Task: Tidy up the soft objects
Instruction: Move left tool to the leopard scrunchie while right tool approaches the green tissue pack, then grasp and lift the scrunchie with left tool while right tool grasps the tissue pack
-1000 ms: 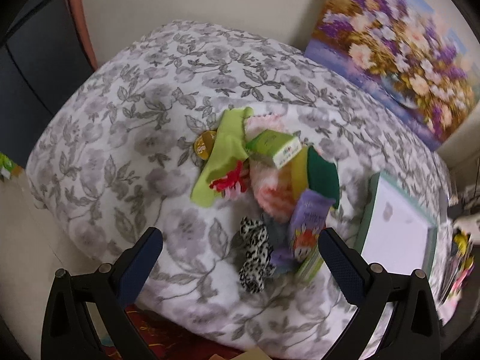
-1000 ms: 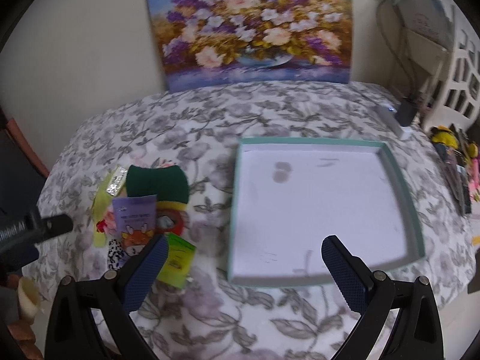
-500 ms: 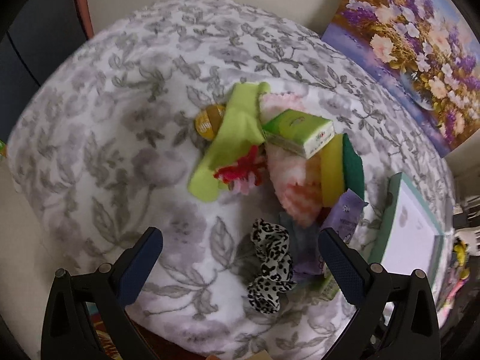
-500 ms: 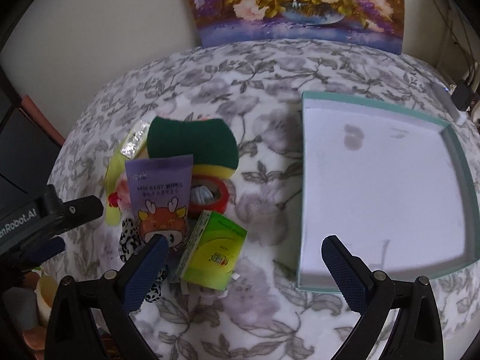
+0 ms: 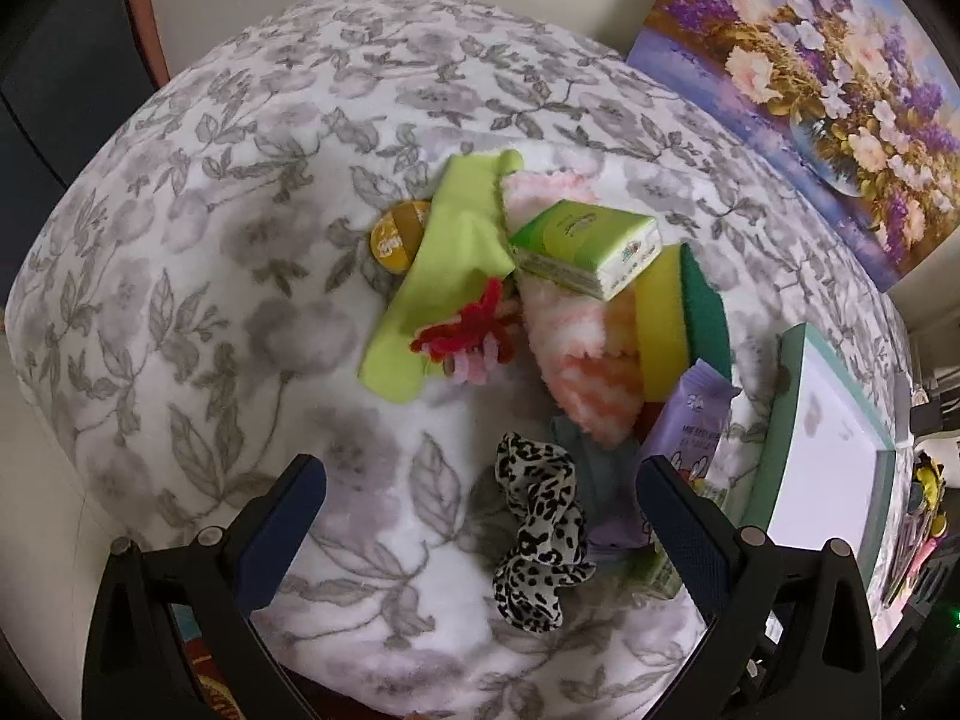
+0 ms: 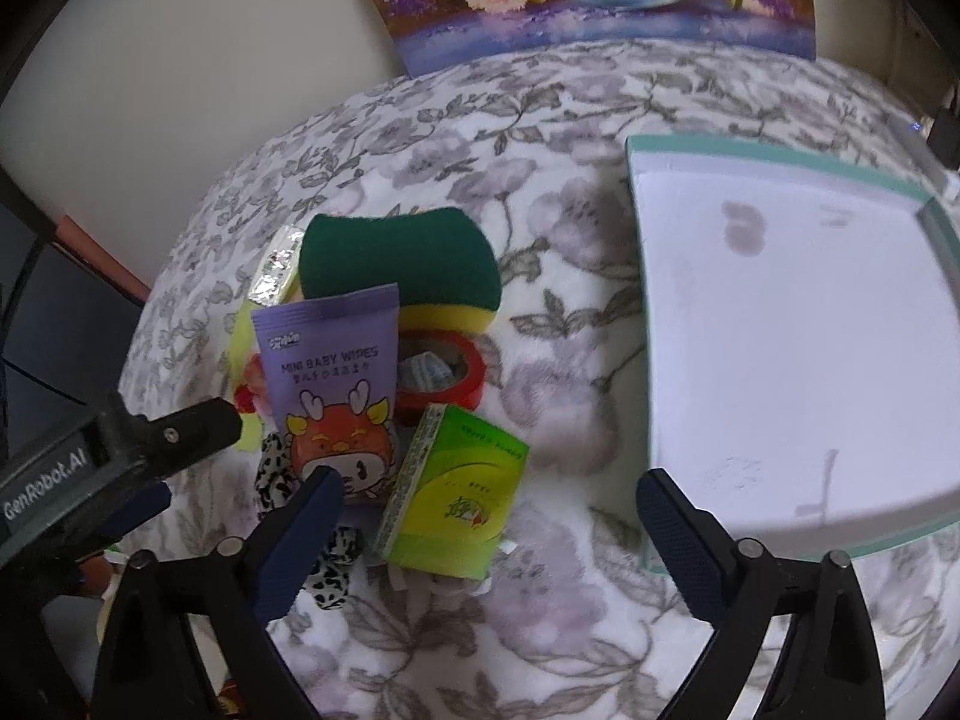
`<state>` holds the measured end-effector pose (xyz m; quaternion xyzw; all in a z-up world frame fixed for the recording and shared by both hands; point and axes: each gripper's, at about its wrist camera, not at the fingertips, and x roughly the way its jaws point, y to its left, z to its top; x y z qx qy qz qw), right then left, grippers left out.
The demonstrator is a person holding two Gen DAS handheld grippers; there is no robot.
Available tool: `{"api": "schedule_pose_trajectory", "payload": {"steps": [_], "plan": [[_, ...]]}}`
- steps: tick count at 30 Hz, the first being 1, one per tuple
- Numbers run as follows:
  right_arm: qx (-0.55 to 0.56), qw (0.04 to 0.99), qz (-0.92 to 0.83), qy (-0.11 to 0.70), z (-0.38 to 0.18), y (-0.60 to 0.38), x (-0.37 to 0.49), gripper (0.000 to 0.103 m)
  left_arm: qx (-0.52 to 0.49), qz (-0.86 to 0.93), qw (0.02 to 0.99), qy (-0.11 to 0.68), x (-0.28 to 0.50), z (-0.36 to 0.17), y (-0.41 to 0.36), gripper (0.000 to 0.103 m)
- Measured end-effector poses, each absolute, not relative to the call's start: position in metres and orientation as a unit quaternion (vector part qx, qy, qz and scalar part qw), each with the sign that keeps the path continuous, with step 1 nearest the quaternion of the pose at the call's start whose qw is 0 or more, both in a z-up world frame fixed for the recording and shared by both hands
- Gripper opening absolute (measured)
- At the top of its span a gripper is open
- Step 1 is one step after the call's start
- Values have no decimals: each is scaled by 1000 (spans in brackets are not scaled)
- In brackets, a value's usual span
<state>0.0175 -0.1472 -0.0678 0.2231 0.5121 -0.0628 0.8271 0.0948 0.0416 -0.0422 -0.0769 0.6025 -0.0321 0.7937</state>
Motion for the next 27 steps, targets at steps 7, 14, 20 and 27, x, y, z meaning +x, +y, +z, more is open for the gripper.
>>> {"api": "schedule_pose_trajectory", "payload": {"steps": [7,14,20,27], "plan": [[260,811,-60,521,-79,-149,19,88,-73,-24,784,616,94,-53,41,103],[277,802,-48,526,-87,-147,20,79,-68,-34,762,643,93,-71,33,81],[294,789,-45,538,-100,-149,21,71,-100,-46,742,662,94,-87,35,65],[284,788,-47,544,-104,-145,23,56,-129,-74,733,664,90,-90,30,32]]}}
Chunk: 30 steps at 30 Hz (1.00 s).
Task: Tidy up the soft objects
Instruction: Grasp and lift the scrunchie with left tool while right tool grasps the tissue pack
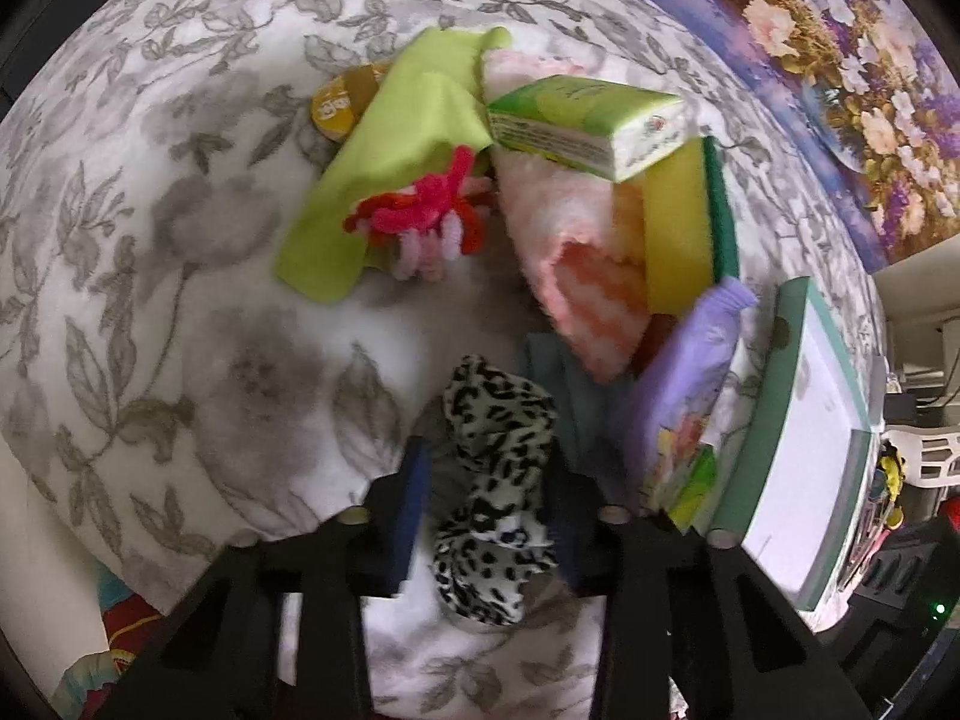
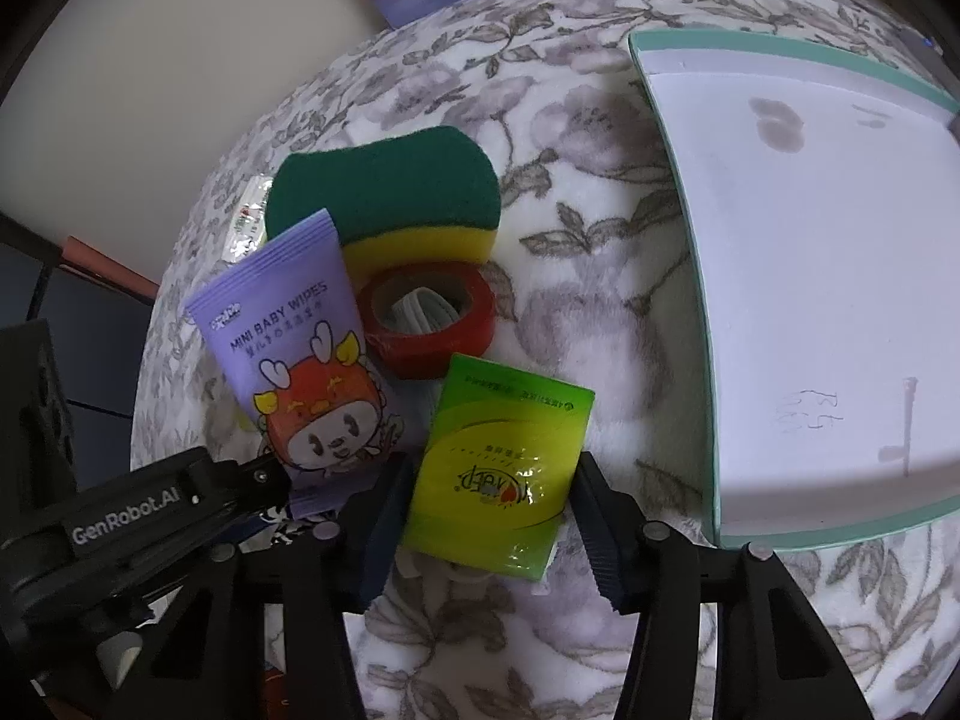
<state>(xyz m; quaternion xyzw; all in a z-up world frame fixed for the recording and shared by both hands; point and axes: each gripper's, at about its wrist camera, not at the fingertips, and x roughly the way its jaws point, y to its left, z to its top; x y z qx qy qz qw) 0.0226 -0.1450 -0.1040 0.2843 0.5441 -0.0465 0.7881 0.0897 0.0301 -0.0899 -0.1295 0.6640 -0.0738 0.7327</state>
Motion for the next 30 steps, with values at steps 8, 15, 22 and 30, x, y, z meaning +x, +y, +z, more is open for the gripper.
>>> {"api": "schedule_pose_trajectory", "payload": {"steps": [8,15,22,30], "plan": [[297,783,-49,544,-103,-151,18,55,-136,-72,742,652,86,-74,29,15],[302,785,-57,537,-92,-157,14,55,-137,-60,767,624,81,-49,41,14],[296,802,-66,515,-68,-163,9,55,-128,-41,806,576,79,-17,52,14],[274,825,-95,484,-42,-182,4,55,-100,-51,822,558,82,11,23,14]]}}
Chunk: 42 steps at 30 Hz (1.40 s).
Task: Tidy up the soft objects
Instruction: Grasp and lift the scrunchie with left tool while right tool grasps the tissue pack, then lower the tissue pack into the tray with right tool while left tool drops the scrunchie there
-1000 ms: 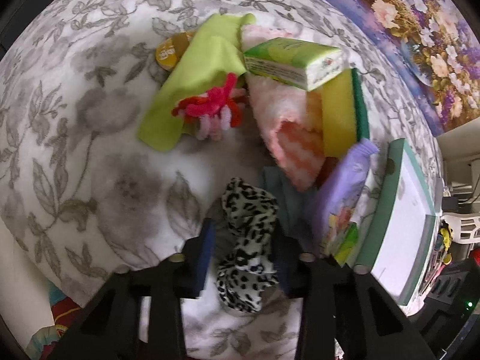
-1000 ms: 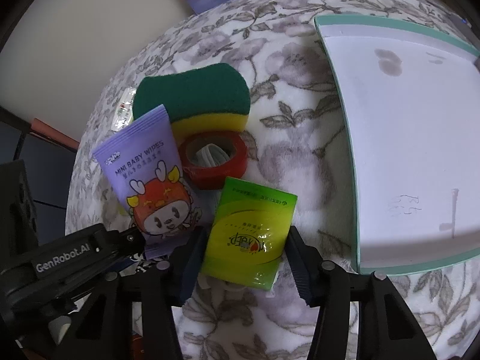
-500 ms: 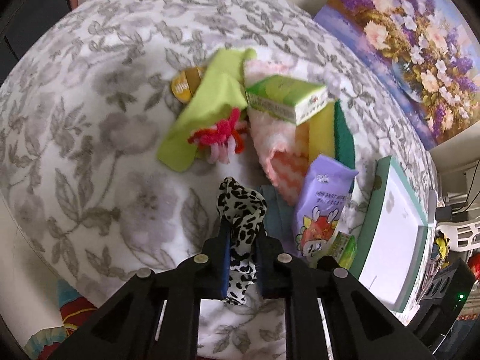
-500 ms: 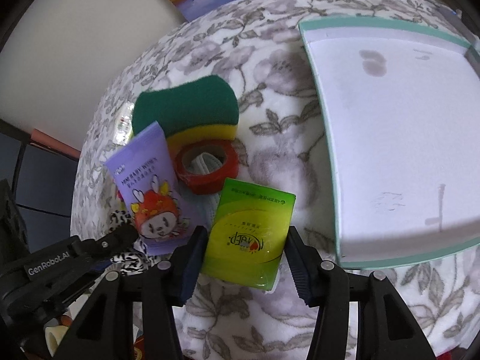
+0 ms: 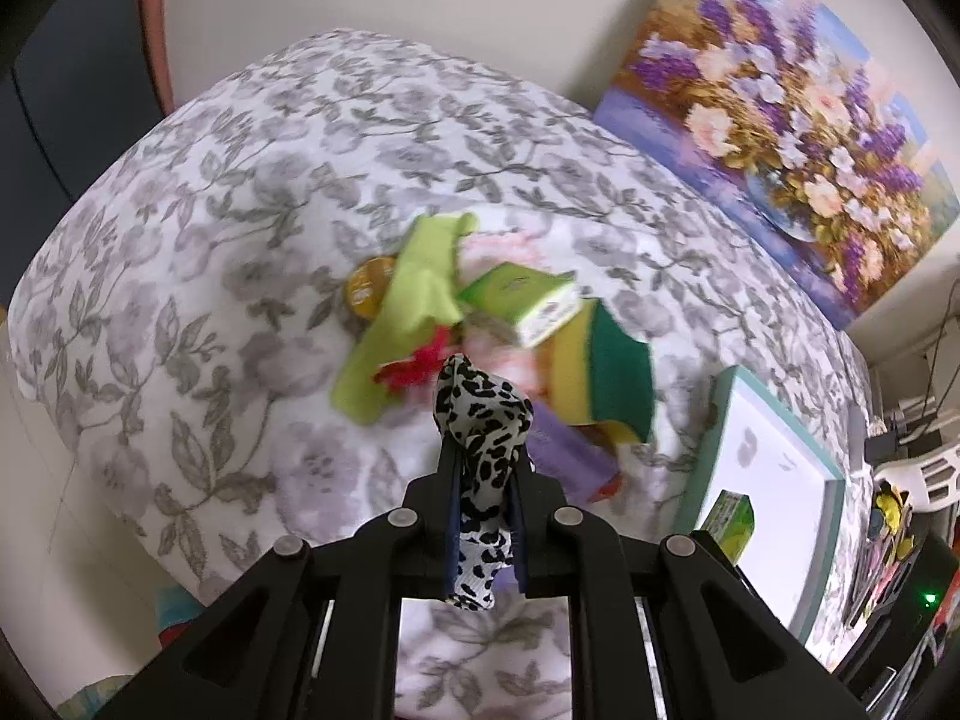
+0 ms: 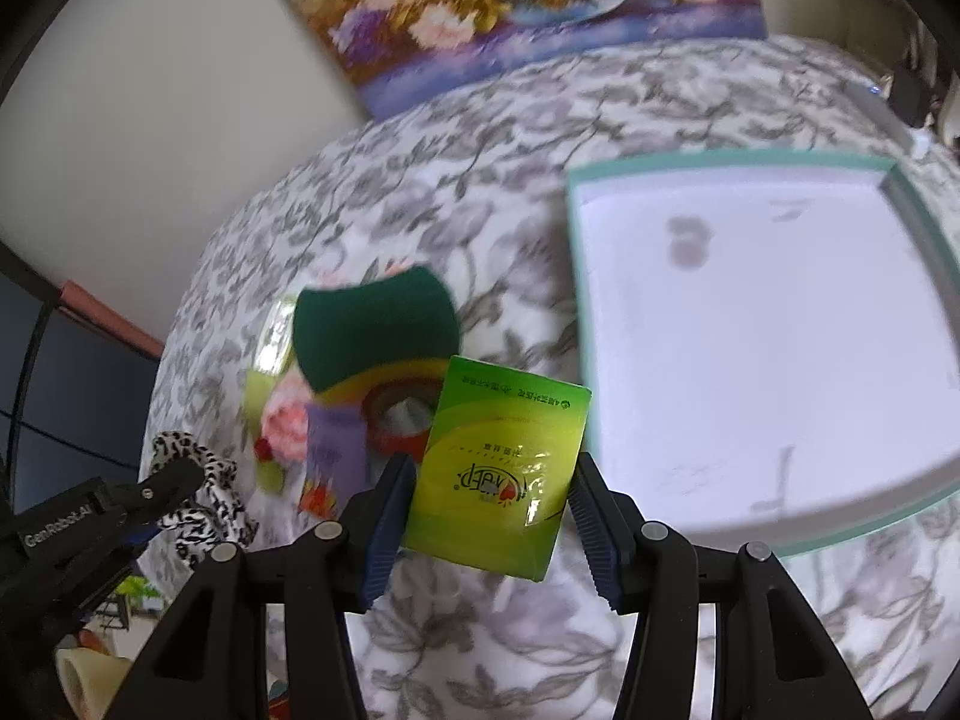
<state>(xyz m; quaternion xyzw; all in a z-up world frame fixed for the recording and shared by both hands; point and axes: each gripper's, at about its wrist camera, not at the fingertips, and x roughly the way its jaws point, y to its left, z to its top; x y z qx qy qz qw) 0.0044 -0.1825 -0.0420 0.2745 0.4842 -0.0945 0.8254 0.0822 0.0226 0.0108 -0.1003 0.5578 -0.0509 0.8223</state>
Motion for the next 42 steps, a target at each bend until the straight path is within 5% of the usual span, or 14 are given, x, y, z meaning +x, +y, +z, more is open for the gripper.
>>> {"api": "schedule_pose_trajectory", "payload": {"steps": [15,36,39,42], "plan": [[286,808,-247,452,-30,-294,-32,55,8,-117,822,557,78,29,-116,14],[264,765,-347,475,-62,-396,-53,55,60,-227,779,581,75,-31,-264,16],[259,764,-351,476,-61,-397,-53,55,62,-224,783,577,78,-30,-263,22],[249,766,-352,476,-56,-396,-51,56,61,-214,792,568,82,-25,-258,45]]}}
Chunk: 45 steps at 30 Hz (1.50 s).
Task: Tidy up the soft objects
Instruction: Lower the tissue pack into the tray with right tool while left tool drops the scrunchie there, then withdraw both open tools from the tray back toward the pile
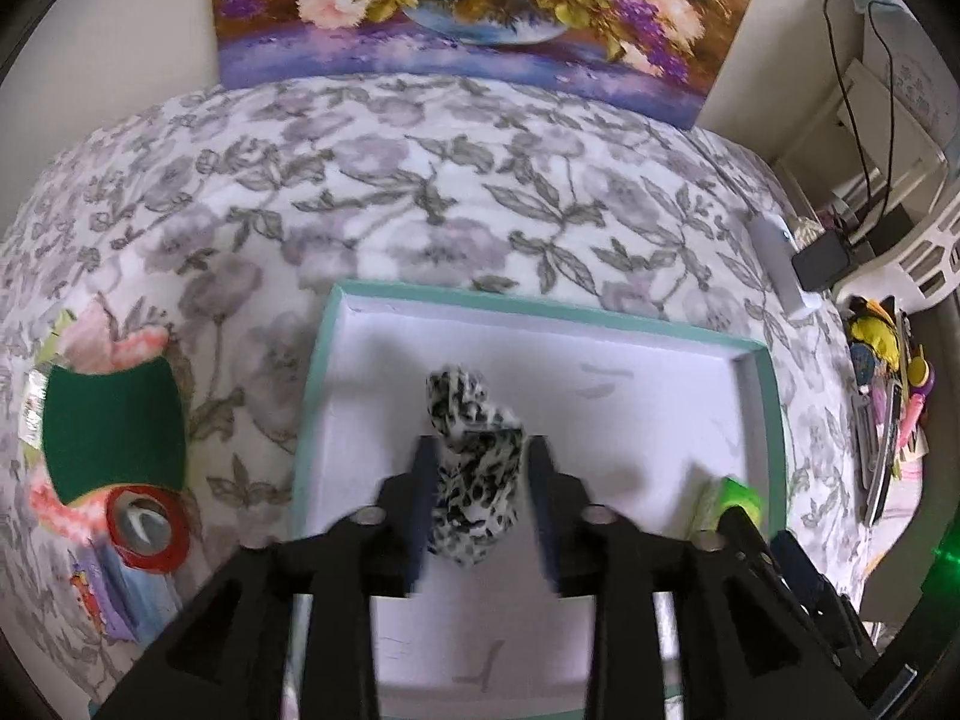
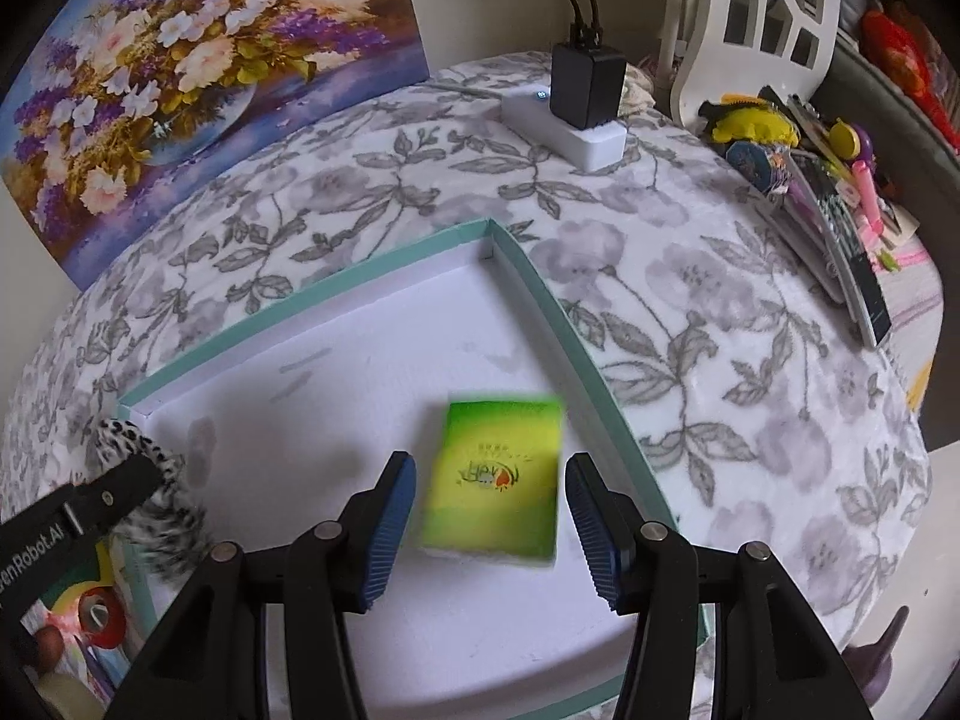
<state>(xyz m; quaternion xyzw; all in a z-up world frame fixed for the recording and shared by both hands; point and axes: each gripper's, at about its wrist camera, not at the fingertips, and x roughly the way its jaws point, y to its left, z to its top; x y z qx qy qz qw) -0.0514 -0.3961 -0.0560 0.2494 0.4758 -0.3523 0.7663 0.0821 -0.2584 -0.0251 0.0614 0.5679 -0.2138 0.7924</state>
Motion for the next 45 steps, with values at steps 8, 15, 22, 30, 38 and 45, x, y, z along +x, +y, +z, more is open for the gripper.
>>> {"api": "schedule_pose_trajectory", "payload": {"steps": [8,15,22,30,38,45], "plan": [[213,784,-350,465,-43,-387,-47,87,47,-201,817,539,90,-10,-245,86],[199,785,-360,464,-42,-384,-45,103,43,-174,830,528,99,-13,-232,93],[188,781,-359,475,-44,-379,-42,103,39,-158,828,537,105,-15,-220,93],[158,785,-358,480,-43,-353,-26,103,24,-141,824,548,114,-17,-199,93],[150,793,-347,477,-41,-330,-14,103,5,-97,825,557,129,-21,-169,93],[149,802,-338,468,-33,-320,-11,103,-2,-85,830,551,132,-16,-160,93]]}}
